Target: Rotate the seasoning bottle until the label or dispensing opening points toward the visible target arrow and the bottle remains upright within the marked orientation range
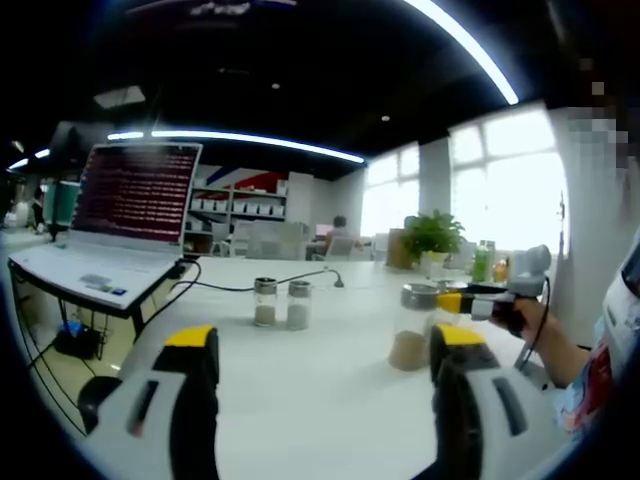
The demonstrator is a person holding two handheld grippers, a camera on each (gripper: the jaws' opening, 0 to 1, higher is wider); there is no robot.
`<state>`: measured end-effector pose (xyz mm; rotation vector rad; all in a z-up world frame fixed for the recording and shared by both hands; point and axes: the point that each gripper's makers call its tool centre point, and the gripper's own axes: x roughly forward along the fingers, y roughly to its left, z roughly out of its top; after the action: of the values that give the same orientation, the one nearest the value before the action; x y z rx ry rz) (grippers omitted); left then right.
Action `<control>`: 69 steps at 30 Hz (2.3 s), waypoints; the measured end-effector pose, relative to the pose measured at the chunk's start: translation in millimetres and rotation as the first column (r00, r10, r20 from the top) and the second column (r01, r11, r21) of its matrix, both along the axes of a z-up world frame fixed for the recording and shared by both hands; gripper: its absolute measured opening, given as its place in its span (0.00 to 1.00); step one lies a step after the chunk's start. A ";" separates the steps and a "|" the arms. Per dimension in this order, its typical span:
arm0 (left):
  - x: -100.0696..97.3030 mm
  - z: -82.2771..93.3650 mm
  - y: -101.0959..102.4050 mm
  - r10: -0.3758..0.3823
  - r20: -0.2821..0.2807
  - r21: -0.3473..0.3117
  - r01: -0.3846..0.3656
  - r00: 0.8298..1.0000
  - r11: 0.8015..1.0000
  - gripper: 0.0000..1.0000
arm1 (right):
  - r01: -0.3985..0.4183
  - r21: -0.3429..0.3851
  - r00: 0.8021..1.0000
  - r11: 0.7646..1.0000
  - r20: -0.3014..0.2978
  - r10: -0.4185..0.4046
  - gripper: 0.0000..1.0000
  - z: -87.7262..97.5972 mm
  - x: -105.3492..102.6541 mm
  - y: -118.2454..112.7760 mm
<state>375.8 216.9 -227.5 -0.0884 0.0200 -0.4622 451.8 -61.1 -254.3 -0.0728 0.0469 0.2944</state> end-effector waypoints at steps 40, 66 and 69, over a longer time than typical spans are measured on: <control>-2.6 -3.6 5.8 0.012 -0.014 0.008 -0.012 1.000 1.000 0.92 | -0.584 0.145 0.809 0.799 0.026 0.587 0.67 27.2 -23.5 16.0; 2.9 -2.2 4.0 0.014 -0.015 0.003 -0.014 1.000 1.000 0.92 | -0.854 0.122 0.511 0.506 0.013 0.859 0.61 22.9 -35.4 28.1; 4.2 -2.0 5.1 0.014 -0.016 0.004 -0.014 1.000 1.000 0.92 | -0.863 0.131 0.492 0.488 0.004 0.870 0.61 23.6 -29.6 28.8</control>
<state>380.0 222.0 -229.5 -0.0889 0.0358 -0.4474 422.2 -32.3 -230.7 0.0407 0.0527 1.3526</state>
